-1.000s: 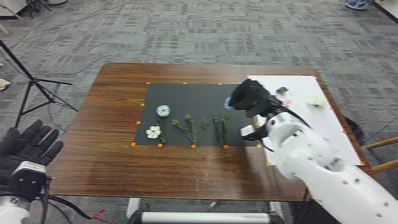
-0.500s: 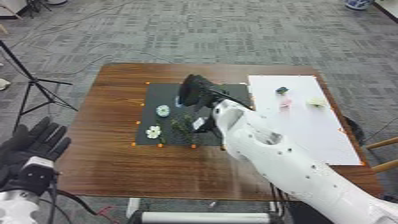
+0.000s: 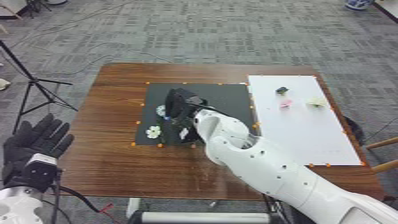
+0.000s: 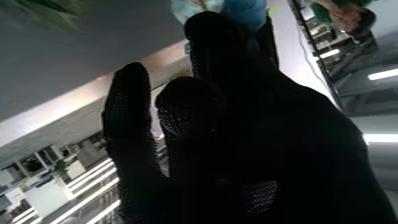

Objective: Arrange flowers

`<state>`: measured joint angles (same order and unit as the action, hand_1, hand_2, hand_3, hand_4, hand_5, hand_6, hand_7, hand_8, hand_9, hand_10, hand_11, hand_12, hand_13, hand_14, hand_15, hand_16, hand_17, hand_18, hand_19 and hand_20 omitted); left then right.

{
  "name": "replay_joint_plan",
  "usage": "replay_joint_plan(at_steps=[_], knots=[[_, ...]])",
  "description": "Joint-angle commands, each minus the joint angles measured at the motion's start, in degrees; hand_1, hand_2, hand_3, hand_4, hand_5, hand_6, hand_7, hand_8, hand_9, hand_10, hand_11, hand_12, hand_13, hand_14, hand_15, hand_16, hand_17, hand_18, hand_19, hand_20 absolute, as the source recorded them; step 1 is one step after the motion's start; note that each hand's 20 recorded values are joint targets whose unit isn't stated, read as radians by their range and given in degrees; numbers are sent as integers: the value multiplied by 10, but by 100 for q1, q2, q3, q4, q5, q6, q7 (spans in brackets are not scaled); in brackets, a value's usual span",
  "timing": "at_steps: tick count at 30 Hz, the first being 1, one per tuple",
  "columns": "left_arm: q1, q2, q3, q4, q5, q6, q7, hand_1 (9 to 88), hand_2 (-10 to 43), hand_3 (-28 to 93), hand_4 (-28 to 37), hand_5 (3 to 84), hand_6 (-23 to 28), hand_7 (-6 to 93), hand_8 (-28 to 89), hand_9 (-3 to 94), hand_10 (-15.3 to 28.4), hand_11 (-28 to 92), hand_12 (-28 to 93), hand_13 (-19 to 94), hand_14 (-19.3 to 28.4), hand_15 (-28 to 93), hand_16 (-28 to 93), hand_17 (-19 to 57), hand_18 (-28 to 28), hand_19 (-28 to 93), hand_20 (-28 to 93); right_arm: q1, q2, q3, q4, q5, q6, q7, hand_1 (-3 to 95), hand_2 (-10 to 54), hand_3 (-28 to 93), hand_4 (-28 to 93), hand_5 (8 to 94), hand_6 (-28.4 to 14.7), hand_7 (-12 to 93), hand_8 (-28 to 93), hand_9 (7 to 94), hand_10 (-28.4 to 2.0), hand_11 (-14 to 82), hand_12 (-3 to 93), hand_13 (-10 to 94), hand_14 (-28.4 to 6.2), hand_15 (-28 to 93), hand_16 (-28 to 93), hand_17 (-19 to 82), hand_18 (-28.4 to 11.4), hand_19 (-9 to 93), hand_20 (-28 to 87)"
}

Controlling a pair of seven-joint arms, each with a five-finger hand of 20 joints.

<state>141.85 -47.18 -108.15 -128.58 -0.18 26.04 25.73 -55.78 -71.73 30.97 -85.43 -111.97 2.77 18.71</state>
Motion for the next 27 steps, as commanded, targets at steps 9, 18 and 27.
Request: replay_joint_plan(at_steps=[9,18,27], knots=[[-58,-88,-17,13,68,68,-160,274,166,713,-282,397,92,109,-77,328,137,183,118,247,134,305,-26,-20,123,250,125,-98,-106,242,325,-625,-118,27,674,-95,677,-283,730,3,308,48,859,-69,104,434,737,-50,624,507,348,-222,750,430],[56,-51,-84,-17,35,96,-112,274,166,715,-281,393,89,110,-79,328,136,182,118,247,134,306,-26,-20,123,251,125,-145,-63,340,143,-646,-440,78,641,-95,676,-283,679,0,260,-9,818,-72,113,432,698,-64,658,501,322,-223,759,423],[141,-17,-151,-38,2,111,-17,280,164,714,-278,383,71,121,-83,326,134,185,119,248,134,308,-27,-20,124,252,125,-84,53,321,-12,-535,-426,312,624,-95,684,-283,637,3,229,-137,805,-75,136,443,692,-71,670,491,316,-226,761,412]])
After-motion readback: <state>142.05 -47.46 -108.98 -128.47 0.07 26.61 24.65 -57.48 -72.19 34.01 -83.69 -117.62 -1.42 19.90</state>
